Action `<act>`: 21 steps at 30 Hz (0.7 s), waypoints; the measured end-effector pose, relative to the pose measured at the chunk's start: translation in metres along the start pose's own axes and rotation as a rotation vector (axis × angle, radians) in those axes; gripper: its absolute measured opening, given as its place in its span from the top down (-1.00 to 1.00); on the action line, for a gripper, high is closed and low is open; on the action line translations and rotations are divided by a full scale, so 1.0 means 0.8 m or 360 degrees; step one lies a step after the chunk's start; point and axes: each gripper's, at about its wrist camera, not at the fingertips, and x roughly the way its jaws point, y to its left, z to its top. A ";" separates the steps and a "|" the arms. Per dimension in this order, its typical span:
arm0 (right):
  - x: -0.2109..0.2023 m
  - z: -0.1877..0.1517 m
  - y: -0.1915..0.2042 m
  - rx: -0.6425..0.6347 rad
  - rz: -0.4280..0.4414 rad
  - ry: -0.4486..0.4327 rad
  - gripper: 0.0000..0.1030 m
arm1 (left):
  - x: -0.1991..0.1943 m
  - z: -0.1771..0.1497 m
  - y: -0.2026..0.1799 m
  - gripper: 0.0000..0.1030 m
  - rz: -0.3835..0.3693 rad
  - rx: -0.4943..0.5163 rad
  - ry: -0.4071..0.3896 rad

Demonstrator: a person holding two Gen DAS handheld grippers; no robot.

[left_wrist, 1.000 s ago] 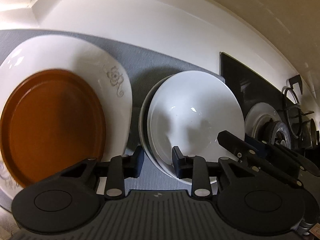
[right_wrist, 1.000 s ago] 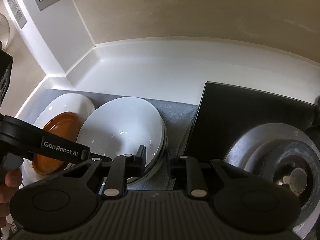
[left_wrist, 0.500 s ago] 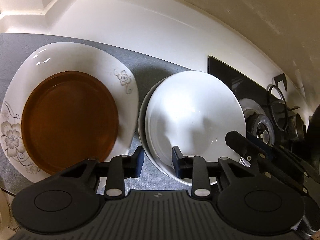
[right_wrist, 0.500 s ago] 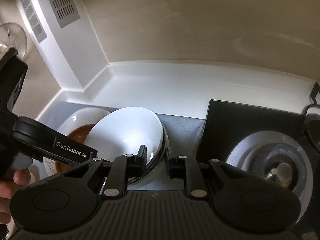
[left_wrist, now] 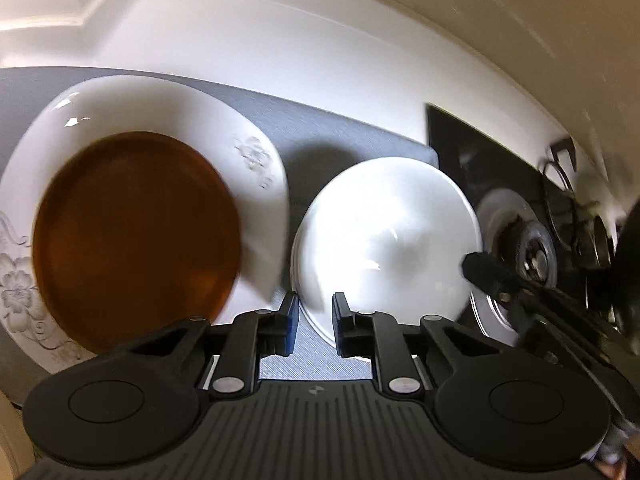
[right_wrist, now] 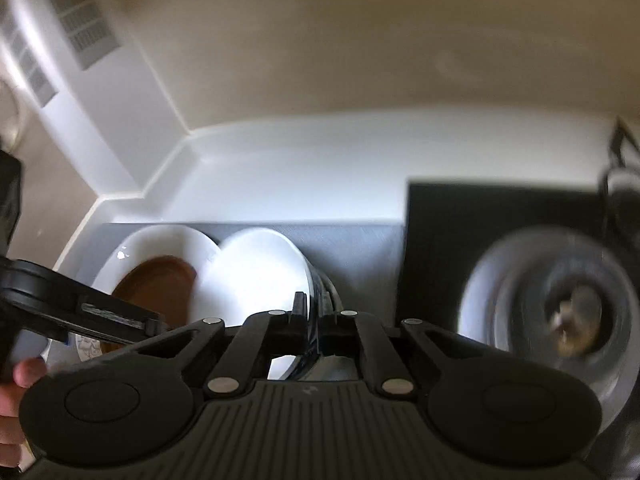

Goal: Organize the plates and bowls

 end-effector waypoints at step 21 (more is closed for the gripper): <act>0.050 -0.027 -0.010 -0.0064 0.0005 0.0239 0.31 | 0.060 -0.015 -0.003 0.25 -0.0051 0.0054 0.0145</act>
